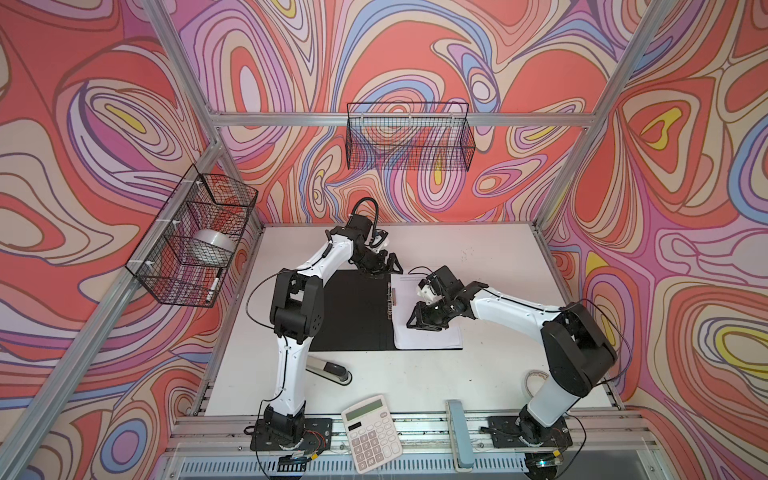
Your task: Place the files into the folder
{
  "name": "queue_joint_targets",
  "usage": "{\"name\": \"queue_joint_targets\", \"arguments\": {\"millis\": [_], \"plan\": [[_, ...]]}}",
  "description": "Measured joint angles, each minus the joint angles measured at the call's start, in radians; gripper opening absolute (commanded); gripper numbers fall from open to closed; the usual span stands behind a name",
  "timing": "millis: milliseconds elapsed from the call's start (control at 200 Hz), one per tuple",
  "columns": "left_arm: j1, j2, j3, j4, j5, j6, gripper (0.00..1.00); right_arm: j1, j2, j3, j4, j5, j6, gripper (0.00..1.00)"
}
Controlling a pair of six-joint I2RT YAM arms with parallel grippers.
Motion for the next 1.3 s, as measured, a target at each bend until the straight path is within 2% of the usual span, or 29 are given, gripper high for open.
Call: {"name": "queue_joint_targets", "arguments": {"millis": [255,516,836,1027,1297], "plan": [[-0.001,0.076,0.018,0.0,-0.021,-0.011,0.85,0.054,0.059,0.0,0.148,-0.006,0.074,0.35],[-0.001,0.083,0.027,0.0,-0.021,-0.014,0.85,0.08,0.155,0.0,0.216,-0.019,0.108,0.3],[0.001,0.083,0.028,0.0,-0.019,-0.014,0.85,0.085,0.159,0.0,0.238,-0.043,0.114,0.29],[0.003,0.082,0.021,0.006,-0.011,-0.014,0.85,0.087,0.15,0.0,0.256,-0.058,0.122,0.25],[0.005,0.082,0.016,0.006,-0.006,-0.014,0.85,0.087,0.16,-0.003,0.307,-0.073,0.14,0.24]]}}
